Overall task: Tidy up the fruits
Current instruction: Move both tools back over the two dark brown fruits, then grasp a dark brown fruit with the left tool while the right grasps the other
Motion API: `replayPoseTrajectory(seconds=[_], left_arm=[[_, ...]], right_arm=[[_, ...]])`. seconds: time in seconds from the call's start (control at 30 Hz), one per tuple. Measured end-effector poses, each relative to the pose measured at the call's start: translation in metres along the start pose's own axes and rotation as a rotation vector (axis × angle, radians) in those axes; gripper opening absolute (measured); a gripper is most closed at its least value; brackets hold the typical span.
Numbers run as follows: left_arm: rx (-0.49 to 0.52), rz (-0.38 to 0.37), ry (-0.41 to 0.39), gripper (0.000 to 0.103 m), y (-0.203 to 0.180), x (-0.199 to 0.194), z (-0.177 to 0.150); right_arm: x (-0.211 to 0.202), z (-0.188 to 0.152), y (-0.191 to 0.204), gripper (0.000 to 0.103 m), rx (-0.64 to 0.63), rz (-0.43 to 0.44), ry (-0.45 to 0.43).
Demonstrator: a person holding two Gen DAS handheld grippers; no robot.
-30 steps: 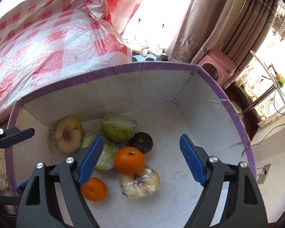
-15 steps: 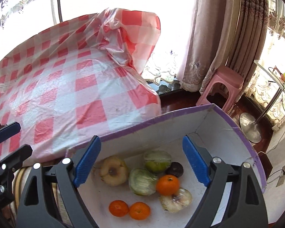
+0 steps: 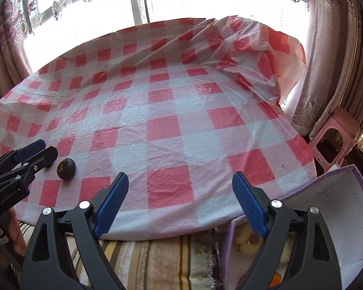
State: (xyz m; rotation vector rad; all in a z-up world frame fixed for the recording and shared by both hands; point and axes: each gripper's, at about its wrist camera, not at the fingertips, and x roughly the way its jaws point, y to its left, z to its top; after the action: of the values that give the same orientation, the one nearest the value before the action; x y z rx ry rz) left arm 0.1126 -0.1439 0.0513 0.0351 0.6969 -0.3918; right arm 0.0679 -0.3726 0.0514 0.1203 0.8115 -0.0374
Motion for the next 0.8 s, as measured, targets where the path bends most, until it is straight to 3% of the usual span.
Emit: replayPoseTrajectory(seconds=[0.37,0.73,0.8], left_arm=[[-0.191,0.091,0.086,0.050,0.086,0.018,-0.019],[-0.141,0.132,0.122,0.045,0.086,0.031,-0.023],[-0.128,0.145,0.129,0.040,0.085,0.033,-0.024]], right_arm=[[0.027,0.003,0.087,0.088,-0.119,0.140,0.031],[0.051,0.000,0.145,0.088,-0.223,0.203,0.063],[0.056,-0.002,0.150,0.088,-0.238,0.201,0.071]])
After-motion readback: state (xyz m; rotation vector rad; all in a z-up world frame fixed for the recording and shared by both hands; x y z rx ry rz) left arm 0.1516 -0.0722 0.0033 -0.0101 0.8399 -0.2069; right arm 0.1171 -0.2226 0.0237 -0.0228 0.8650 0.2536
